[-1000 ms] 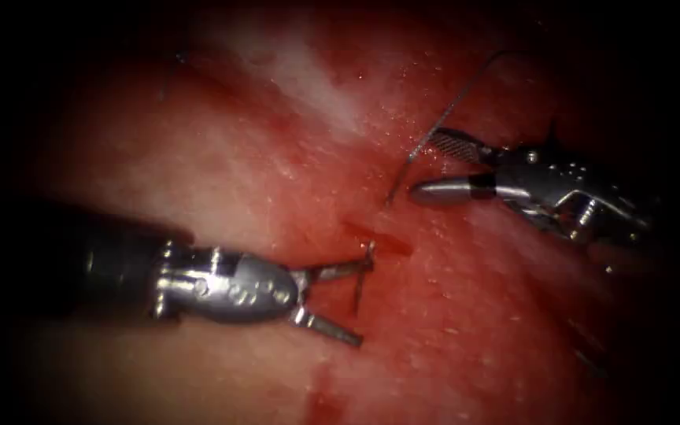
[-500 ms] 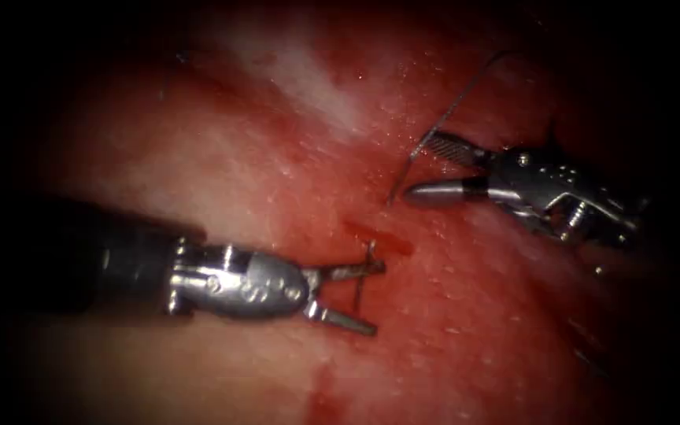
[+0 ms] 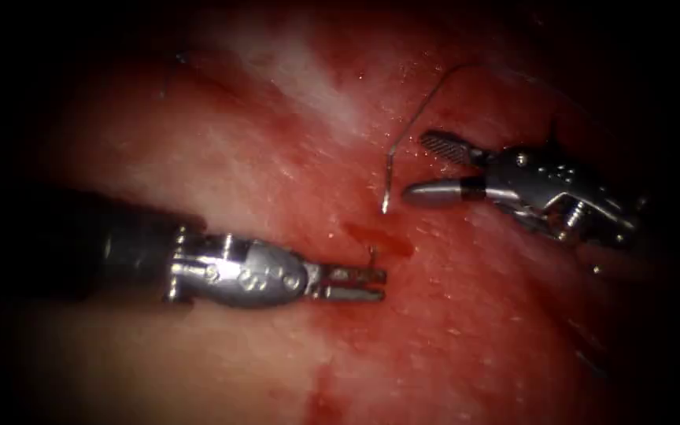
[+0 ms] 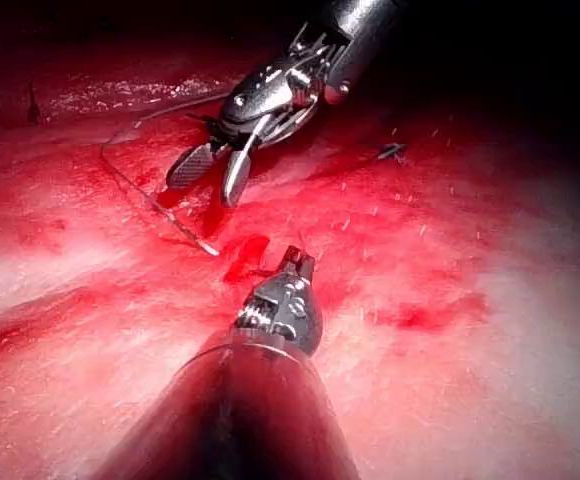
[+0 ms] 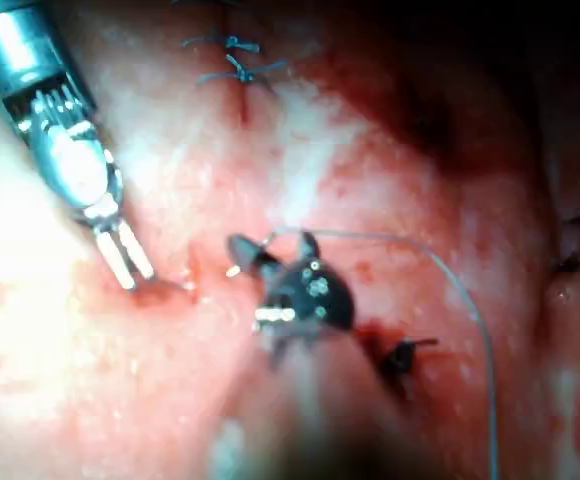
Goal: Wound Closure
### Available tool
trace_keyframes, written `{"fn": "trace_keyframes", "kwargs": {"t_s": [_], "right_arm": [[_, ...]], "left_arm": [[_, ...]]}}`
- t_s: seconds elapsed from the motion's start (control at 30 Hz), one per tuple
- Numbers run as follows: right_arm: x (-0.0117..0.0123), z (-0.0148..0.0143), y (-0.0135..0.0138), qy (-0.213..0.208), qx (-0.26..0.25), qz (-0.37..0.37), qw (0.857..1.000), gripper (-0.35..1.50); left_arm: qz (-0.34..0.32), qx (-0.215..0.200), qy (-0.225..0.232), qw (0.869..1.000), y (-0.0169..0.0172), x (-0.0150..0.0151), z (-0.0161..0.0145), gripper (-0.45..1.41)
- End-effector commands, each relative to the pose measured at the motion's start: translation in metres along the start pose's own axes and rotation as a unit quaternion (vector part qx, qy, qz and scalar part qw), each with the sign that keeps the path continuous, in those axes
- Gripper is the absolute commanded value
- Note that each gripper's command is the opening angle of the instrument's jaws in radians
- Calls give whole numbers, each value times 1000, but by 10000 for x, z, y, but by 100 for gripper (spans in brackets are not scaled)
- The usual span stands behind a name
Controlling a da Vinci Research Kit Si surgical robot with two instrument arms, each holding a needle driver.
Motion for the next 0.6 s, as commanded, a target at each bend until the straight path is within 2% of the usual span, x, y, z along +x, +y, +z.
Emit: {"fn": "trace_keyframes", "kwargs": {"t_s": [0.03,0.23,0.27,0.33,0.37,0.47,0.5,0.53,0.6], "right_arm": [[1,8,0,1,1,-1,1000,89],[0,7,-3,1,2,-1,1000,83],[-1,7,-4,1,3,-2,1000,81],[-1,7,-6,1,2,-2,1000,76],[-1,7,-6,1,2,-2,1000,76],[-3,5,-10,0,9,6,1000,73],[-3,5,-10,0,9,6,1000,73],[-4,3,-12,0,10,9,1000,71],[-6,-1,-16,-1,14,14,1000,73]], "left_arm": [[-4,-1,0,1000,0,-3,7,-45],[-97,-18,22,995,4,16,0,-45],[-157,-26,40,986,5,24,-7,-45],[-225,-57,65,971,10,37,-20,-45],[-225,-57,65,971,10,37,-20,-45],[-273,-85,74,955,14,55,-33,-45],[-273,-85,74,955,14,55,-33,-45],[-289,-97,81,949,15,64,-38,-45],[-299,-103,89,944,19,76,-43,-45]]}}
